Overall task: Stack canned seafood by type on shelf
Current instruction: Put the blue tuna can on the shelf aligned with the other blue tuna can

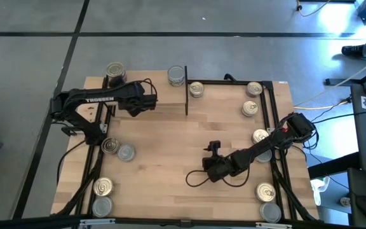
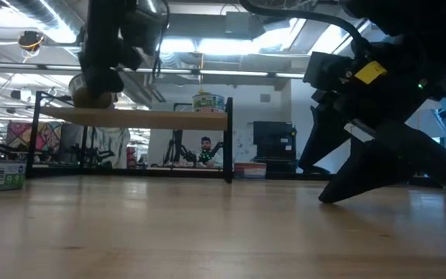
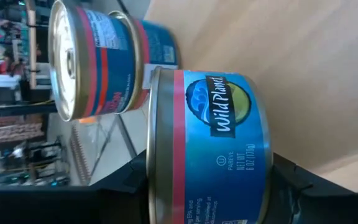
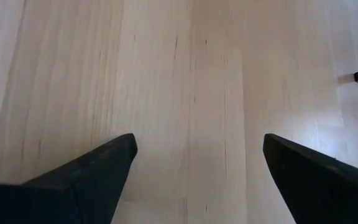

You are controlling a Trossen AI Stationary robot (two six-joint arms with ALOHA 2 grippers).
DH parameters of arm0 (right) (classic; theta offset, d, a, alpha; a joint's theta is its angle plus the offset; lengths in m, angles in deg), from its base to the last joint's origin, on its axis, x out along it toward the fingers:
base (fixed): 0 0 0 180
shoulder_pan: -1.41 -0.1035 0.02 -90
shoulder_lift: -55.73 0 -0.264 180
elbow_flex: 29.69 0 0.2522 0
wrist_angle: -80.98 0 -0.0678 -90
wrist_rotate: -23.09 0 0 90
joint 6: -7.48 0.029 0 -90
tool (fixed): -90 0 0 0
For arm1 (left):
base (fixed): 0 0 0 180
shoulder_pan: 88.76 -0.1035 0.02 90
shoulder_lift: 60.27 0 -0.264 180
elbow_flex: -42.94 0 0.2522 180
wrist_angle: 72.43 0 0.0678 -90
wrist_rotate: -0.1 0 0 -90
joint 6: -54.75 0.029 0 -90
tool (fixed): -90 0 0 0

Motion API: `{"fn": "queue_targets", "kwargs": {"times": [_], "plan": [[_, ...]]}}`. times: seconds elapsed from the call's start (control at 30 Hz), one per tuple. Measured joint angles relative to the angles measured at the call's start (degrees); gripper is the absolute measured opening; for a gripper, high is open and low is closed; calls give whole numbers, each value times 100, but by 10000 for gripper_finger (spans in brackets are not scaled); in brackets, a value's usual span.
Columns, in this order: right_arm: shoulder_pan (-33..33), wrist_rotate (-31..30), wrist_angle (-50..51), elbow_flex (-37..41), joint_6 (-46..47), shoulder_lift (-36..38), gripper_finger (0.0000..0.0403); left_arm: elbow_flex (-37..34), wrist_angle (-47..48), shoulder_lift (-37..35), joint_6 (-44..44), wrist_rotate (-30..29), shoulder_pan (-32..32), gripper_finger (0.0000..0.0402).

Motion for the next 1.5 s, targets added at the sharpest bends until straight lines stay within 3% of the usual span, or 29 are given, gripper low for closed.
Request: {"fn": "queue_targets", "kwargs": {"times": [0.2, 0.4, 0.57, 0.93, 1.5], "plan": [[0, 11, -76, 2, -62, -4, 362, -175, 27, -5, 18, -92, -203, 182], [0, 10, -76, 2, -62, -4, 362, -186, -17, -7, 44, 234, -242, 247], [0, 9, -76, 2, -62, -4, 362, -186, 4, -7, 83, 437, -236, 271], [0, 4, -76, 2, -62, -4, 362, 120, -20, -15, 144, 772, -26, 275], [-4, 70, -84, -2, -62, -2, 362, 92, -8, -20, 209, 818, -280, 276]]}}
